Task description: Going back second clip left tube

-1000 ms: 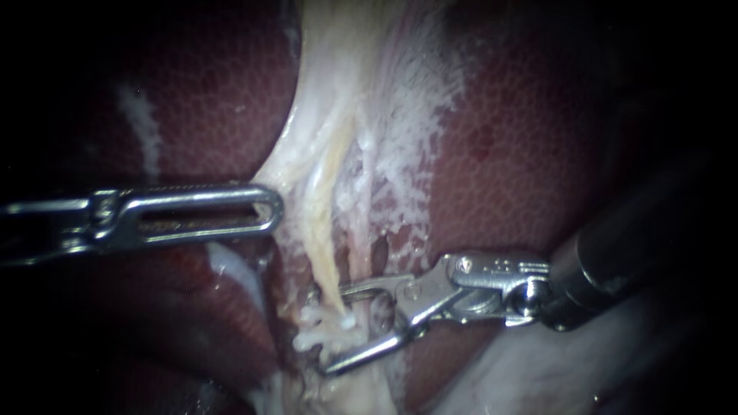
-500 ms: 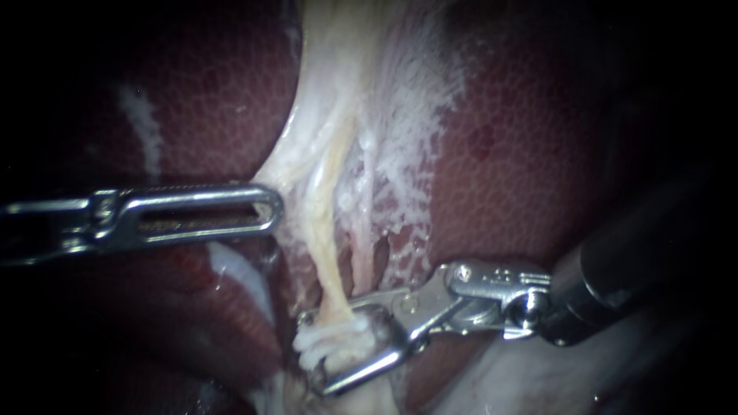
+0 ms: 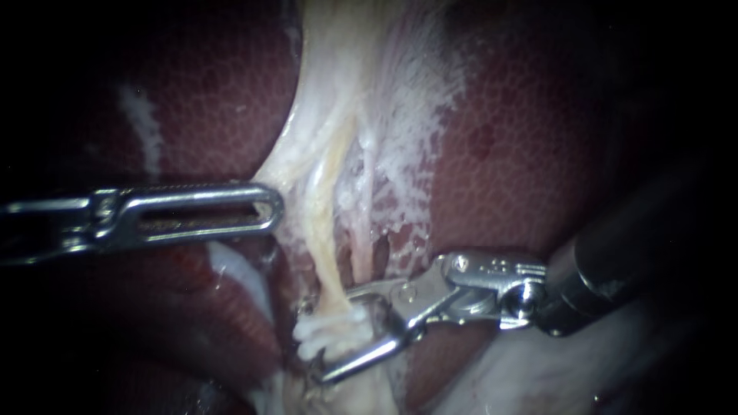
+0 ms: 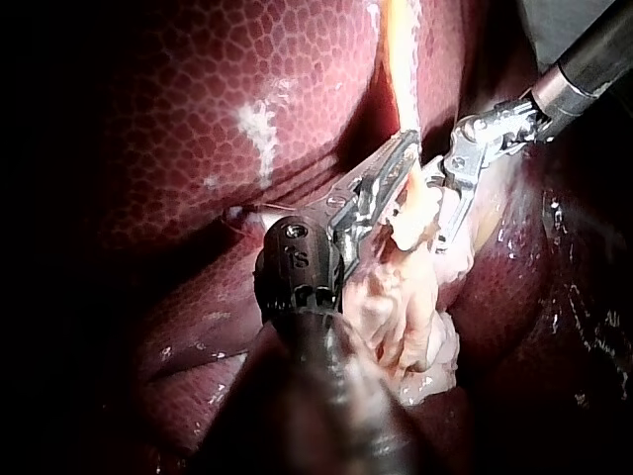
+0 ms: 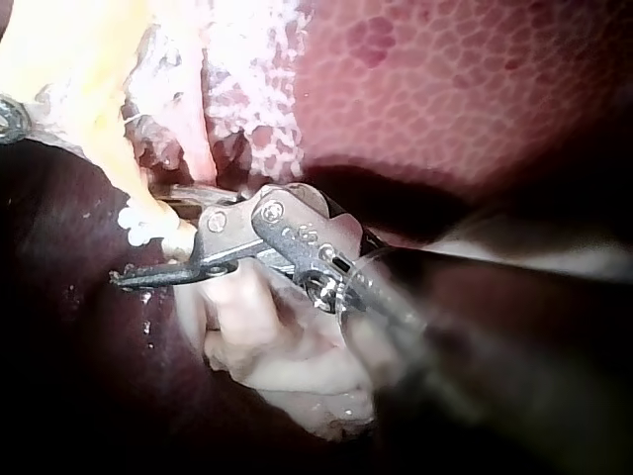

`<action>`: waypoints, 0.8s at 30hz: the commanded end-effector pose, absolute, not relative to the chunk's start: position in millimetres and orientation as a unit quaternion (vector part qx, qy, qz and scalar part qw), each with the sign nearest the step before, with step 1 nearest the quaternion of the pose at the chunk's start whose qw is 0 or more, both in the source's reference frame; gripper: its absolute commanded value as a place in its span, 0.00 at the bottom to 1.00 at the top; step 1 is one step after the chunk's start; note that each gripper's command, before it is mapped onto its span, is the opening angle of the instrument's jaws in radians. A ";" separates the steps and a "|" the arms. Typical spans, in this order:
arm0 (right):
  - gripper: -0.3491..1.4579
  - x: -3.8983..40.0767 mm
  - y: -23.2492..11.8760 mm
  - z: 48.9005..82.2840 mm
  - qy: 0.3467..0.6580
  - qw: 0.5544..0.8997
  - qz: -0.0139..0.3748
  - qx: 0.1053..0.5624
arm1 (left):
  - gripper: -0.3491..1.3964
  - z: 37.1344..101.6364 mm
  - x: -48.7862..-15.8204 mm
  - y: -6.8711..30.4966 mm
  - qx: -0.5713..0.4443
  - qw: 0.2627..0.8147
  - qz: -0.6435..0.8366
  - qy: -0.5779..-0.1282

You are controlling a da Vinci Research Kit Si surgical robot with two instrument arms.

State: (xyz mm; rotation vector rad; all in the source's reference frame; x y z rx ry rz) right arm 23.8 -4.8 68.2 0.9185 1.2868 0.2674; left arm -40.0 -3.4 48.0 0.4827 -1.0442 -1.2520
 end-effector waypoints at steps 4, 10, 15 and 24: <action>0.52 23.5 -4.4 68.7 0.580 0.699 0.117 0.401 | 0.00 48.0 -39.9 -3.4 0.214 0.660 -0.553 -0.462; 0.52 22.7 -3.8 68.6 0.584 0.702 0.114 0.391 | 0.00 47.9 -39.9 -3.4 0.214 0.660 -0.553 -0.462; 0.52 21.6 -2.2 67.9 0.590 0.707 0.111 0.374 | 0.00 47.9 -39.9 -3.4 0.214 0.660 -0.553 -0.462; 0.52 18.7 -1.1 67.1 0.597 0.713 0.103 0.353 | 0.00 48.0 -39.8 -3.4 0.214 0.660 -0.553 -0.462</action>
